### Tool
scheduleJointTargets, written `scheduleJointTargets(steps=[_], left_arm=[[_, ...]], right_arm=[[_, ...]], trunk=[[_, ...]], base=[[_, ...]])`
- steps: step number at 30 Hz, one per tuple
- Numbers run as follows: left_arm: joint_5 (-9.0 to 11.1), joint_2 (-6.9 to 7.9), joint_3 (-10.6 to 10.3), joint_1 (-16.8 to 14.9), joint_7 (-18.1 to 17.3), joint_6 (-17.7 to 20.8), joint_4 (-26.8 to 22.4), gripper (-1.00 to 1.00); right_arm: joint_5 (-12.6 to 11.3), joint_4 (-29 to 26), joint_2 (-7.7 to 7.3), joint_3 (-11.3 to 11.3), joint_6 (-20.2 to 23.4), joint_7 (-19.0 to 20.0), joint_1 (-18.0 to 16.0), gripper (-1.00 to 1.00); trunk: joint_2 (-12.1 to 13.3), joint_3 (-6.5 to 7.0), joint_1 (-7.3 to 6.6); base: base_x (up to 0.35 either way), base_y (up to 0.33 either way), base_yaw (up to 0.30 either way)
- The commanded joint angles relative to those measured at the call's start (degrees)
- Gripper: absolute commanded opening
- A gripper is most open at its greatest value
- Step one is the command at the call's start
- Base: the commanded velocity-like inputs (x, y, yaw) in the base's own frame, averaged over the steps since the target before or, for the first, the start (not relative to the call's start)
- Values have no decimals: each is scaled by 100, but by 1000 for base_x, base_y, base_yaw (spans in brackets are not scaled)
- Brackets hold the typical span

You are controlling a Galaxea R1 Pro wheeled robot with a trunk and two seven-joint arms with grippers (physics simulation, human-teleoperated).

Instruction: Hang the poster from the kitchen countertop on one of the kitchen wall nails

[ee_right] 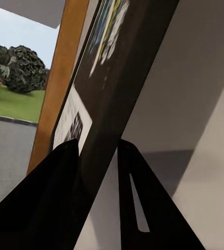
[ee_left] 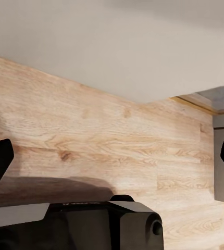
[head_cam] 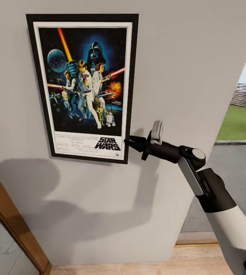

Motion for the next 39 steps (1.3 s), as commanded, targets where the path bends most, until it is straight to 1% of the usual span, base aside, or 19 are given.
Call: scheduleJointTargets(steps=[1, 29, 33, 39], left_arm=[[32, -1, 12, -5, -25, 60, 0, 100], [25, -15, 12, -5, -32, 60, 0, 100], [24, 10, 12, -5, -33, 60, 14, 100], [24, 16, 12, -5, -34, 60, 17, 100]], right_arm=[[-65, -2, -4, 7, 62, 3, -7, -100], [-65, 21, -4, 7, 96, -8, -7, -100], [-65, 14, -4, 14, 96, -7, -7, -100], [-65, 12, -4, 14, 96, -8, -7, -100]], trunk=[[-13, -13, 4], [-13, -13, 4], [-13, -13, 4], [-13, -13, 4]], base=[[4, 0, 0], [0, 0, 0], [6, 0, 0], [177, 0, 0]])
